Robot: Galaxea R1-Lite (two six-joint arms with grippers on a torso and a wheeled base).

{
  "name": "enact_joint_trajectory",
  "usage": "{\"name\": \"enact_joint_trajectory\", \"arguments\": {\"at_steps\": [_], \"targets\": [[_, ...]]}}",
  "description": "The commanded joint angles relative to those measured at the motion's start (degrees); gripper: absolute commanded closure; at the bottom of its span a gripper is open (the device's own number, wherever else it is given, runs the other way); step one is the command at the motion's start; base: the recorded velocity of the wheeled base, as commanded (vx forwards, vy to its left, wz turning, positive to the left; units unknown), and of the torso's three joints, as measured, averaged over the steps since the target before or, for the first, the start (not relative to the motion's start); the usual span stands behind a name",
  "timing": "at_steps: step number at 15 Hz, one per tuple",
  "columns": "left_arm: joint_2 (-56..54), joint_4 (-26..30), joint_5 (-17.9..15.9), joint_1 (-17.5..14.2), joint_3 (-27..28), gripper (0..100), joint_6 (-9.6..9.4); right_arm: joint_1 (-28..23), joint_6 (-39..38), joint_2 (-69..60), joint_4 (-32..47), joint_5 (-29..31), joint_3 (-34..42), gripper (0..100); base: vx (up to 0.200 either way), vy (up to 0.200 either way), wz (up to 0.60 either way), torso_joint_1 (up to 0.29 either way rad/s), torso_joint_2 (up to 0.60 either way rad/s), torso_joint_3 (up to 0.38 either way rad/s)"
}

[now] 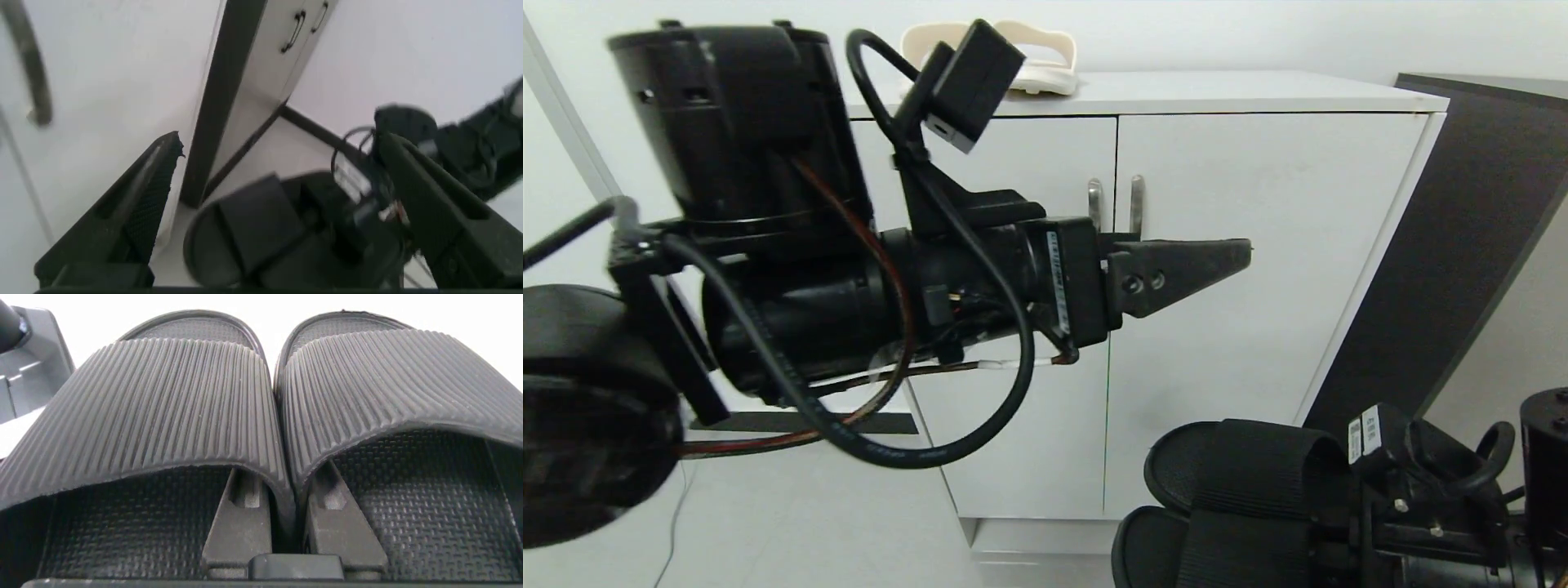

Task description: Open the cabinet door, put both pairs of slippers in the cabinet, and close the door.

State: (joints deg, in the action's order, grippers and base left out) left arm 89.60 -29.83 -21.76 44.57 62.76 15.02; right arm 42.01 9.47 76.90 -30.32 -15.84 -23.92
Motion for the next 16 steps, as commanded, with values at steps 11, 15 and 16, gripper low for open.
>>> {"name": "enact_joint_trajectory", "arguments": {"at_steps": [11, 15, 16], "targets": [[13.32, 4.96, 5.06, -4.4, 13.97, 0, 0.89, 0.44, 0.02, 0.27, 0.08, 0.1, 0.19, 100, 0.0, 0.0, 0.0, 0.0, 0.0, 0.0], [16.66, 5.4, 8.23, -5.11, 18.72, 0, 0.89, 0.44, 0.02, 0.27, 0.08, 0.1, 0.19, 100, 0.0, 0.0, 0.0, 0.0, 0.0, 0.0], [17.36, 6.36, 8.75, -5.55, 19.77, 0, 0.8, 0.44, 0.02, 0.27, 0.0, 0.1, 0.19, 100, 0.0, 0.0, 0.0, 0.0, 0.0, 0.0]]}}
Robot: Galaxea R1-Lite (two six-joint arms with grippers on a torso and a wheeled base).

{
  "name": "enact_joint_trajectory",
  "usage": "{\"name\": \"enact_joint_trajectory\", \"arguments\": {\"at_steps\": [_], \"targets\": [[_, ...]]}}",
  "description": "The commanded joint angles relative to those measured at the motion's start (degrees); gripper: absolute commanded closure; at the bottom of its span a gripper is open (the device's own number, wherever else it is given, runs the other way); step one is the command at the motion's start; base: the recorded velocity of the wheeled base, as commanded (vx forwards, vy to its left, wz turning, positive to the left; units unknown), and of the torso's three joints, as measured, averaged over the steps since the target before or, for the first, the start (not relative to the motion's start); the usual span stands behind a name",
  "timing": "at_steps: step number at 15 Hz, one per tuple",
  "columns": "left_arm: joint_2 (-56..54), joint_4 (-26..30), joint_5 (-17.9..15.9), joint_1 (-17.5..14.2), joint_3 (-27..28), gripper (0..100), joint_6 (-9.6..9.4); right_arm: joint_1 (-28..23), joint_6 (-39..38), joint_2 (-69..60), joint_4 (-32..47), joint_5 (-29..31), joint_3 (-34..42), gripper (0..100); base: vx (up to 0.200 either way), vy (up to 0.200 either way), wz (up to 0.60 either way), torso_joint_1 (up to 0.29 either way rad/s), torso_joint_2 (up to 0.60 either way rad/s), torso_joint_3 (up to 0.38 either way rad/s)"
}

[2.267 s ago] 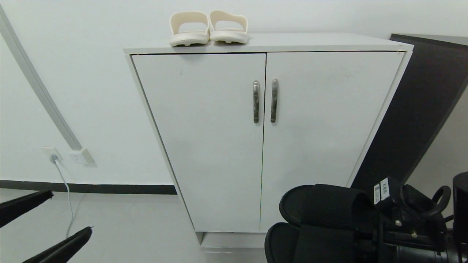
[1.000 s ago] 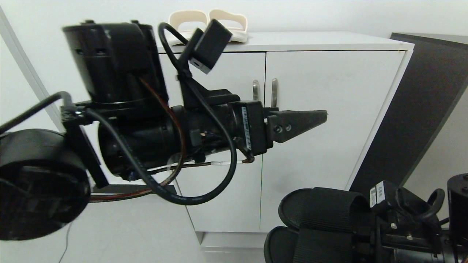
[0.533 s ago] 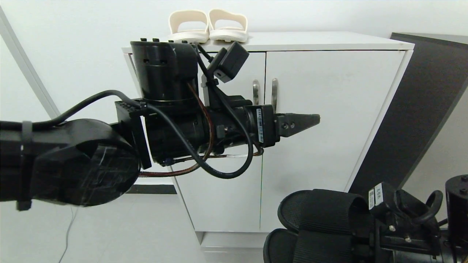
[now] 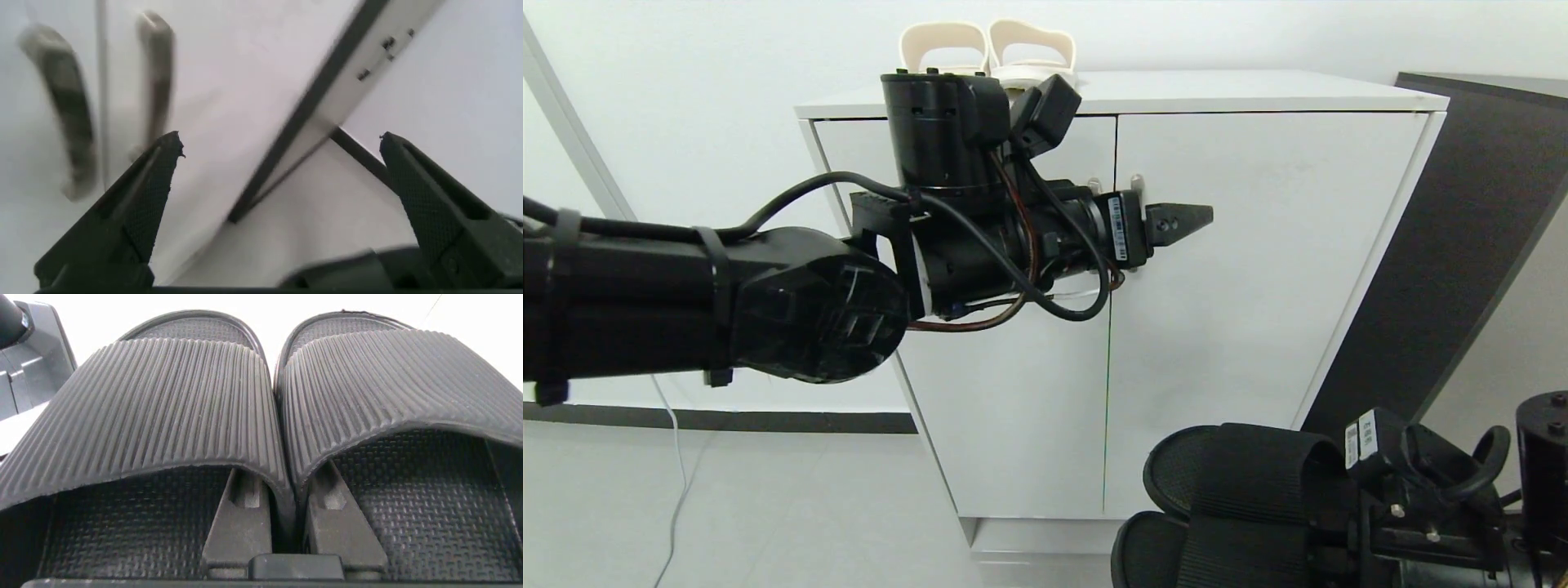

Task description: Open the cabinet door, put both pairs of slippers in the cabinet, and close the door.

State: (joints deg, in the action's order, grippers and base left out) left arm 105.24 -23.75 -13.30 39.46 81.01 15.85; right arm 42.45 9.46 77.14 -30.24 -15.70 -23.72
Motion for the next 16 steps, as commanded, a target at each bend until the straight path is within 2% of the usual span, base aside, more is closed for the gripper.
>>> {"name": "enact_joint_trajectory", "arguments": {"at_steps": [1, 5, 9, 11, 12, 15, 16], "targets": [[2.25, 1.34, 0.38, -0.88, 2.31, 0, -0.03, 0.0, 0.03, -0.06, -0.08, -0.03, -0.01, 100, 0.0, 0.0, 0.0, 0.0, 0.0, 0.0], [4.8, 1.42, 0.64, -2.55, 4.77, 0, -0.03, 0.0, 0.03, -0.06, -0.08, -0.03, 0.08, 100, 0.0, 0.0, 0.0, 0.0, 0.0, 0.0], [7.79, 1.6, 0.56, -2.55, 8.64, 0, -0.12, 0.0, 0.03, -0.06, 0.01, -0.03, 0.17, 100, 0.0, 0.0, 0.0, 0.0, 0.0, 0.0], [8.84, 3.8, 0.56, -2.46, 10.75, 0, -0.12, 0.0, 0.03, 0.03, 0.01, -0.12, 0.26, 100, 0.0, 0.0, 0.0, 0.0, 0.0, 0.0], [8.75, 3.8, 0.56, -2.46, 10.75, 100, -0.12, 0.0, 0.03, 0.03, 0.01, -0.12, 0.26, 100, 0.0, 0.0, 0.0, 0.0, 0.0, 0.0], [8.23, 3.8, 0.64, -2.46, 10.58, 100, 0.06, 0.09, 0.03, -0.06, -0.08, -0.73, 0.96, 100, 0.0, 0.0, 0.0, 0.0, 0.0, 0.0], [7.26, 3.8, 0.64, -2.46, 9.52, 100, 0.06, 0.0, 0.12, -0.33, -0.17, -3.28, 1.66, 100, 0.0, 0.0, 0.0, 0.0, 0.0, 0.0]]}}
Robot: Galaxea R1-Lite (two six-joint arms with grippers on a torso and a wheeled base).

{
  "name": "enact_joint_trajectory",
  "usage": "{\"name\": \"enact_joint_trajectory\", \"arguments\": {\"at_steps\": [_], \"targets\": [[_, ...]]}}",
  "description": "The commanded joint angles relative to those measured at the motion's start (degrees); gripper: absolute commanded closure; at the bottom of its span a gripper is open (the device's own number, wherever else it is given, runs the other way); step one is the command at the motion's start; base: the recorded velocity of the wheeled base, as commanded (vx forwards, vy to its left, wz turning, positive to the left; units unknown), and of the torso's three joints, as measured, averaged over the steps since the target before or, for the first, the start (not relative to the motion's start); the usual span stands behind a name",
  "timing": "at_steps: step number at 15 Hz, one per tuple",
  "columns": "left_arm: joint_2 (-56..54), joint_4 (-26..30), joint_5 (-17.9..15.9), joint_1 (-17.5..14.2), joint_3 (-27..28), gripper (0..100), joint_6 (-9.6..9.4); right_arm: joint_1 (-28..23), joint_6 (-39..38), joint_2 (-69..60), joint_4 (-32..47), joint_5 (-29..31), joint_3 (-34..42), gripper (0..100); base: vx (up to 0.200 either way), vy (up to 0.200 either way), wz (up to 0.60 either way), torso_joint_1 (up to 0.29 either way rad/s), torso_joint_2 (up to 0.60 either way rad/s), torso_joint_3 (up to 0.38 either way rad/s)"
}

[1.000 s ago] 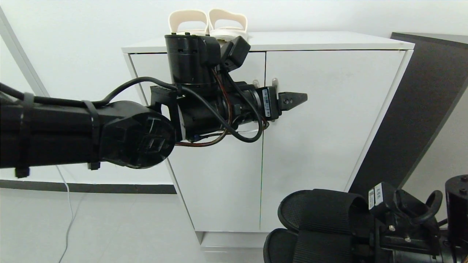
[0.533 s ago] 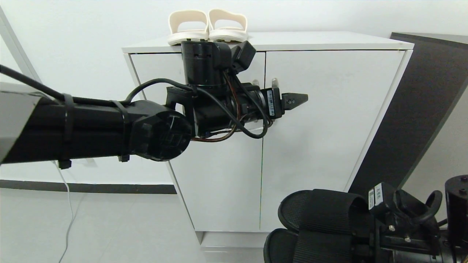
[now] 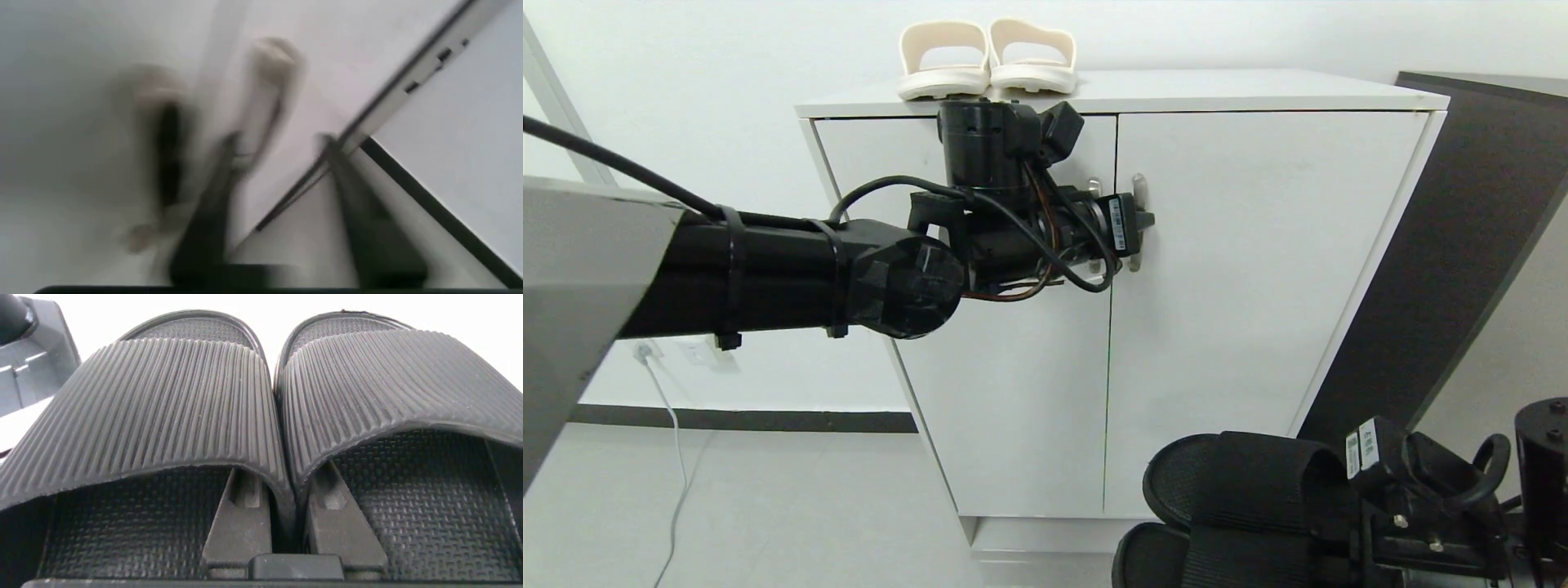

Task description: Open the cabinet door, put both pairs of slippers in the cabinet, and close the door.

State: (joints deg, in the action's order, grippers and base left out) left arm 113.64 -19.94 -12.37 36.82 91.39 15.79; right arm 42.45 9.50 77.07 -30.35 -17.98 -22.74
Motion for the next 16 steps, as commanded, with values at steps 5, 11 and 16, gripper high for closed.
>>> {"name": "enact_joint_trajectory", "arguments": {"at_steps": [5, 11, 16], "targets": [[-7.73, -0.45, -0.28, 1.5, -8.86, 100, -0.23, 0.0, 0.17, -2.27, 0.03, -6.1, 2.26, 100, 0.0, 0.0, 0.0, 0.0, 0.0, 0.0], [-19.6, -0.36, 0.24, 5.28, -18.97, 100, -0.23, 0.0, 0.96, -2.27, 0.03, -6.63, 2.61, 100, 0.0, 0.0, 0.0, 0.0, 0.0, 0.0], [-21.53, -0.45, 0.95, 3.0, -21.08, 100, 0.12, 0.0, 4.21, -2.63, 0.21, -6.89, 3.93, 100, 0.0, 0.0, 0.0, 0.0, 0.0, 0.0]]}}
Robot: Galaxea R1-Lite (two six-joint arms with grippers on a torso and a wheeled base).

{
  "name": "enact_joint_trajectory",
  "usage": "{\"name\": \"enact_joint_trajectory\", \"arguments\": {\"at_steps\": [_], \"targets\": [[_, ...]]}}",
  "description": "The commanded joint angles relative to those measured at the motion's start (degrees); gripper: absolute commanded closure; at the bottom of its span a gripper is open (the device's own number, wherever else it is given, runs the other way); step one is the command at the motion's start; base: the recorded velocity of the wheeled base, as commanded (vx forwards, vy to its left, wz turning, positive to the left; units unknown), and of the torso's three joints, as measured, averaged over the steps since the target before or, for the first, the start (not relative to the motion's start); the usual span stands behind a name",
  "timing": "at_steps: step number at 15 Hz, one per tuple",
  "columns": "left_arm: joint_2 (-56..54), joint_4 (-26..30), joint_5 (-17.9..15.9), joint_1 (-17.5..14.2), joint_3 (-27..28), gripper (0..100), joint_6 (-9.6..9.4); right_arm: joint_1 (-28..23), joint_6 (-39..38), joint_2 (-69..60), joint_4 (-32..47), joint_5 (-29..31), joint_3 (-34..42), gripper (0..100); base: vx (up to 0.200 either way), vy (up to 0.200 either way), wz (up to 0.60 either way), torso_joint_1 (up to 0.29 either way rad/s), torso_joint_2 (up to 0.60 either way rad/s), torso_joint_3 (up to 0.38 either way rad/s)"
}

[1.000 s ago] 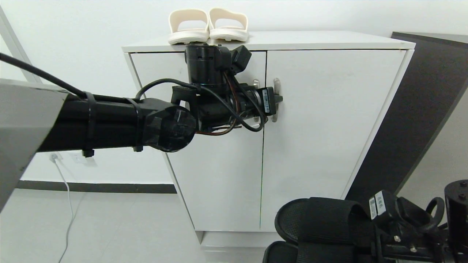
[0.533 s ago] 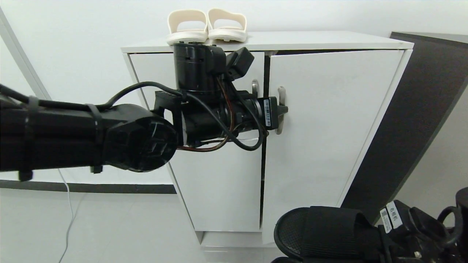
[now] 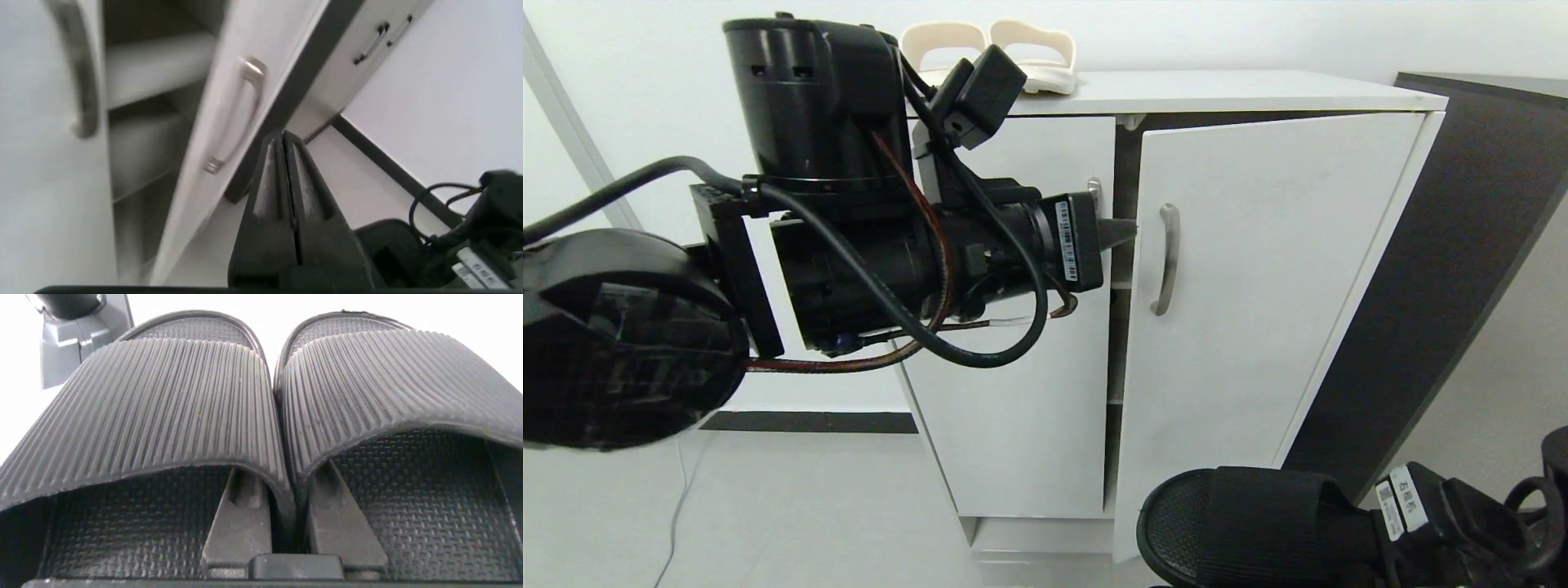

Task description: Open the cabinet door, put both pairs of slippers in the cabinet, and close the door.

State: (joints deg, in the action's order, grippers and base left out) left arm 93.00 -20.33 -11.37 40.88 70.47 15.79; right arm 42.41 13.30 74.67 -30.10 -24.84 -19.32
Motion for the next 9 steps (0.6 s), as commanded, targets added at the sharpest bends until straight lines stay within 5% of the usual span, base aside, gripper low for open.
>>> {"name": "enact_joint_trajectory", "arguments": {"at_steps": [1, 9], "targets": [[-0.01, -0.06, -0.14, -1.94, -0.07, 100, 0.3, 0.04, 1.82, -0.49, -0.05, -0.64, 1.04, 100, 0.0, 0.0, 0.0, 0.0, 0.0, 0.0], [11.06, -4.1, -0.14, -3.7, 9.24, 100, 1.35, 0.48, 2.26, -1.1, 0.13, -1.52, 1.22, 100, 0.0, 0.0, 0.0, 0.0, 0.0, 0.0]]}}
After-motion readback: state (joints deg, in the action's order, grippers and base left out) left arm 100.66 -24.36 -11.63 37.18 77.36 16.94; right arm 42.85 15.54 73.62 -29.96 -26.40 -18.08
